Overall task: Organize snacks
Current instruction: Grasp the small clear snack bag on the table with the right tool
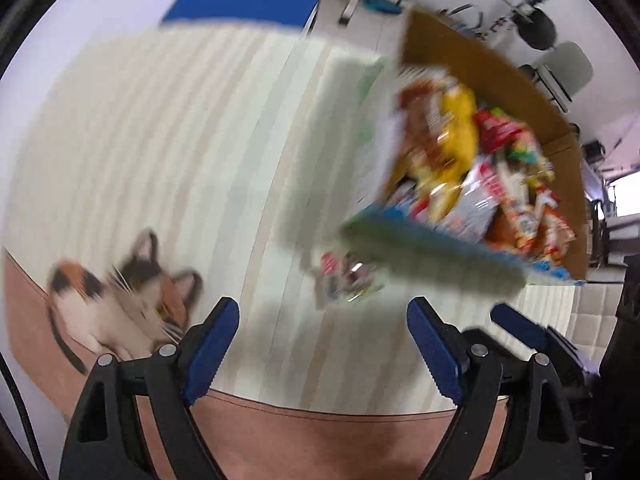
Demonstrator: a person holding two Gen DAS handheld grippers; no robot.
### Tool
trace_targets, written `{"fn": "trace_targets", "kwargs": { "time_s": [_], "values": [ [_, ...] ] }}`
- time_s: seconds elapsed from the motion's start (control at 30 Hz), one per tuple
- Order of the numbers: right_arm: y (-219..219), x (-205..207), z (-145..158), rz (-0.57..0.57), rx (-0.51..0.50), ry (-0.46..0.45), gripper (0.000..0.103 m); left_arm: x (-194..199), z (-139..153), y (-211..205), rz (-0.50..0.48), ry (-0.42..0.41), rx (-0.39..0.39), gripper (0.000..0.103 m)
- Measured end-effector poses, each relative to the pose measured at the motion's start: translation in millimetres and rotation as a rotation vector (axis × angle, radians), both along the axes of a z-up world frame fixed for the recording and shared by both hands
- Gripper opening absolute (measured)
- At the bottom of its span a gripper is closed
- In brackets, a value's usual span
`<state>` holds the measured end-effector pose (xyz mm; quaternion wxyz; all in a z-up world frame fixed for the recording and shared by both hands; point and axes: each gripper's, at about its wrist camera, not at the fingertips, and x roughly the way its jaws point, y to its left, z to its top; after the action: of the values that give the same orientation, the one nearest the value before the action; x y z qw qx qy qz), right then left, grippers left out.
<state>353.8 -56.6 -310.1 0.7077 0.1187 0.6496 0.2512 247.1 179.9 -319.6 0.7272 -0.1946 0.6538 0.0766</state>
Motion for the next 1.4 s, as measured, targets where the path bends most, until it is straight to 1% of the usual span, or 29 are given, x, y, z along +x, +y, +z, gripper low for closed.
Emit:
{"fn": "trace_targets", "kwargs": {
  "time_s": [0.03, 0.1, 0.17, 0.3, 0.37, 0.5, 0.6, 0.67, 0.7, 0.73, 0.83, 0.9, 0.93, 1.07, 1.13, 1.23, 1.3, 1.4],
  "values": [
    [8.0, -2.2, -9.5, 0.013, 0.001, 0.0, 0.076, -5.2, -16.7, 8.4, 0.029, 0.03, -0.046, 0.086],
    [19.4, -3.6, -26.5, 0.032, -0.003, -0.002, 0.076, -14.4, -45.2, 25.2, 0.092, 0.065, -0.16, 0.086],
    [29.4, -6.1, -42.4, 0.044, -0.014, -0.007, 0.076, -21.1, -65.3, 37.9, 0.142, 0.084, -0.249, 0.086],
    [46.6, -9.6, -65.4, 0.049, -0.044, -0.015, 0.076, -30.1, -86.3, 52.8, 0.2, 0.116, -0.295, 0.086],
    [54.7, -10.1, -73.7, 0.046, -0.067, -0.022, 0.076, -34.2, -94.0, 60.9, 0.226, 0.129, -0.297, 0.085],
    [69.5, -8.4, -85.6, 0.03, -0.096, -0.025, 0.076, -38.8, -103.4, 77.0, 0.26, 0.143, -0.313, 0.085],
    [75.9, -5.6, -92.9, 0.014, -0.13, -0.032, 0.076, -39.5, -103.2, 84.9, 0.266, 0.136, -0.319, 0.085],
    [79.6, -3.6, -98.6, 0.007, -0.155, -0.029, 0.076, -38.3, -101.9, 85.9, 0.251, 0.137, -0.302, 0.085],
    [83.2, -3.3, -102.0, 0.009, -0.165, -0.028, 0.072, -37.6, -101.9, 85.3, 0.243, 0.14, -0.292, 0.085],
    [85.7, -3.9, -103.1, 0.01, -0.182, -0.035, 0.064, -36.6, -101.9, 85.0, 0.237, 0.142, -0.288, 0.085],
    [95.9, -6.2, -104.5, 0.03, -0.22, -0.05, 0.049, -29.5, -101.3, 81.0, 0.219, 0.148, -0.272, 0.085],
    [101.0, -10.9, -105.6, 0.044, -0.231, -0.051, 0.047, -27.4, -100.9, 76.5, 0.211, 0.149, -0.27, 0.085],
    [104.3, -13.8, -104.6, 0.047, -0.24, -0.056, 0.045, -19.3, -100.3, 68.5, 0.208, 0.151, -0.266, 0.085],
    [100.1, -23.2, -99.8, 0.058, -0.233, -0.066, 0.043, -17.0, -90.8, 45.7, 0.177, 0.15, -0.172, 0.085],
    [90.5, -25.9, -95.2, 0.057, -0.219, -0.065, 0.04, -18.4, -83.0, 36.2, 0.154, 0.141, -0.125, 0.085],
    [77.0, -32.2, -85.1, 0.058, -0.197, -0.074, 0.04, -22.9, -63.7, 15.4, 0.103, 0.104, -0.029, 0.086],
    [67.7, -38.1, -70.2, 0.065, -0.191, -0.093, 0.04, -25.1, -47.6, -2.1, 0.063, 0.062, 0.031, 0.086],
    [51.3, -46.4, -52.7, 0.066, -0.18, -0.124, 0.04, -29.6, -25.4, -24.7, 0.018, 0.011, 0.076, 0.086]
  ]
}}
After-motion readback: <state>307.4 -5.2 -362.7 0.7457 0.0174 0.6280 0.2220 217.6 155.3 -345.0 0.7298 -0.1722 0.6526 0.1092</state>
